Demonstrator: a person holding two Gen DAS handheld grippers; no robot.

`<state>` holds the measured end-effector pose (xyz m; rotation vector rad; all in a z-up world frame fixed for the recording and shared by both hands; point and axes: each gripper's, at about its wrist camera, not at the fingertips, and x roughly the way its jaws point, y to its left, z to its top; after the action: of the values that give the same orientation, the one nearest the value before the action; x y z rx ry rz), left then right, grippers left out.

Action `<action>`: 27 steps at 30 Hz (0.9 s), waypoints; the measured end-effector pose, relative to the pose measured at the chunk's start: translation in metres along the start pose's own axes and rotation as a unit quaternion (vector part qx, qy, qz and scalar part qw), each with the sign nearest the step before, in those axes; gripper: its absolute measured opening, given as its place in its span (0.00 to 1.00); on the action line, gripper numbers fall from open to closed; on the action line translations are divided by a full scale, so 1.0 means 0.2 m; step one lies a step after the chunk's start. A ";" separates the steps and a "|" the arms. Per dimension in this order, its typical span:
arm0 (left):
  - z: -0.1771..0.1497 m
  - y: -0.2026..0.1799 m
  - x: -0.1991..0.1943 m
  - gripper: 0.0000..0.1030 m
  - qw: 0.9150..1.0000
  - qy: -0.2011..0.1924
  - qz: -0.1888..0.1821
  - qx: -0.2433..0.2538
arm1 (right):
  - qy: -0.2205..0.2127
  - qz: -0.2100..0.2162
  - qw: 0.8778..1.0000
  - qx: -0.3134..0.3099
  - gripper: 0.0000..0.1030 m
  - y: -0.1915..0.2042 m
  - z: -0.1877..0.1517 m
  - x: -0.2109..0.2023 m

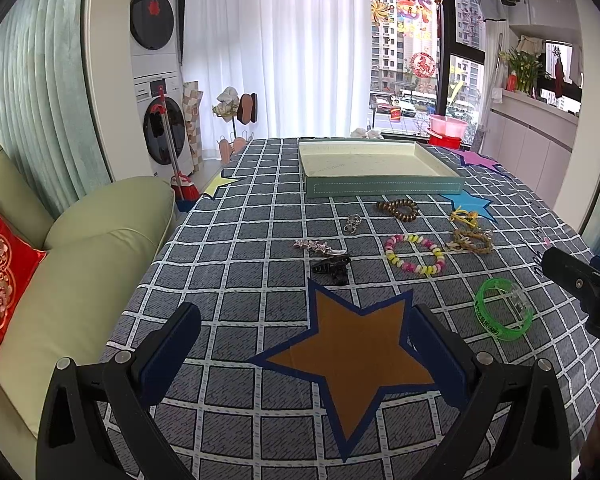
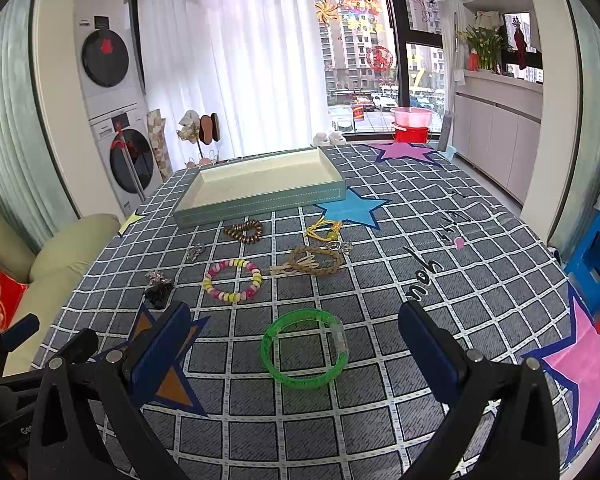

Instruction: Organize jewelry

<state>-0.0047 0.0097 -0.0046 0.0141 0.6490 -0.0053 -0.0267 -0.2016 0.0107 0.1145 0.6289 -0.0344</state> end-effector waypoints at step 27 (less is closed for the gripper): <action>-0.04 0.01 0.03 1.00 1.000 0.014 0.003 0.008 | 0.009 0.004 1.000 0.004 1.00 0.01 -0.04 0.01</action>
<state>-0.0051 0.0118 -0.0137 0.0312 0.6760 -0.0035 -0.0291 -0.1992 0.0038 0.1253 0.6454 -0.0289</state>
